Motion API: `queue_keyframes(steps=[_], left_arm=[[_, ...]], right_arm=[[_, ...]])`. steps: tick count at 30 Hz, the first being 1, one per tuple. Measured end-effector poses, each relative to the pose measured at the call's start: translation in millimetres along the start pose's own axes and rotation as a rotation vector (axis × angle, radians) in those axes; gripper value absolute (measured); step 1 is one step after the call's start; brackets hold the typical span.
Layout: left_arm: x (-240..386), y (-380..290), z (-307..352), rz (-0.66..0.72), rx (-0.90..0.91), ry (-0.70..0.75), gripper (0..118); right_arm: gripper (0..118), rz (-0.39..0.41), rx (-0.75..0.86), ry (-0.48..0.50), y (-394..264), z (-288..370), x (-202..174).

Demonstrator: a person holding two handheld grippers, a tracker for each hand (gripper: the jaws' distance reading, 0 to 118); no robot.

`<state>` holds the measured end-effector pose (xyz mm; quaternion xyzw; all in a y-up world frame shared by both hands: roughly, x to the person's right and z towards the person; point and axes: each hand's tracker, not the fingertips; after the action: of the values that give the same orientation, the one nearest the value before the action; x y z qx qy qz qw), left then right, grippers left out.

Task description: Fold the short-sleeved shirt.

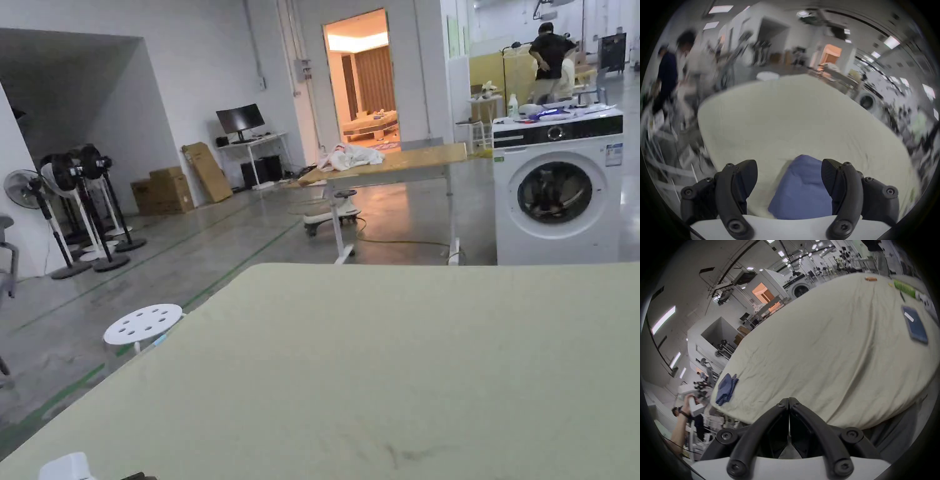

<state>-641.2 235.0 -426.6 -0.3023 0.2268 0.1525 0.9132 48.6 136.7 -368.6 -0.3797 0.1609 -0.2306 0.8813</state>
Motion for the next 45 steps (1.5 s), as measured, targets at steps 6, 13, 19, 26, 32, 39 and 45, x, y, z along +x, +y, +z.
queue_keyframes(steps=[6,13,19,26,32,39,45], left_arm=[[84,-40,114,-0.220,0.292,-0.425,84],[157,-103,187,-0.298,0.582,-0.507,74],[210,-130,218,-0.418,0.621,-0.437,47],[228,-135,235,-0.495,0.687,-0.425,17],[218,-137,230,-0.421,0.673,-0.480,0],[200,-129,223,-0.237,0.584,-0.614,0],[200,-127,227,-0.286,0.603,-0.539,0]], right_arm=[[0,0.156,0.229,-0.092,52,34,-28],[0,0.421,0.431,-0.099,81,59,-68],[0,0.446,0.505,-0.103,84,69,-79],[0,0.490,0.655,-0.090,74,85,-77],[0,0.493,0.683,-0.068,72,94,-76],[0,0.475,0.670,-0.089,70,94,-72],[0,0.419,0.643,-0.094,72,91,-66]])
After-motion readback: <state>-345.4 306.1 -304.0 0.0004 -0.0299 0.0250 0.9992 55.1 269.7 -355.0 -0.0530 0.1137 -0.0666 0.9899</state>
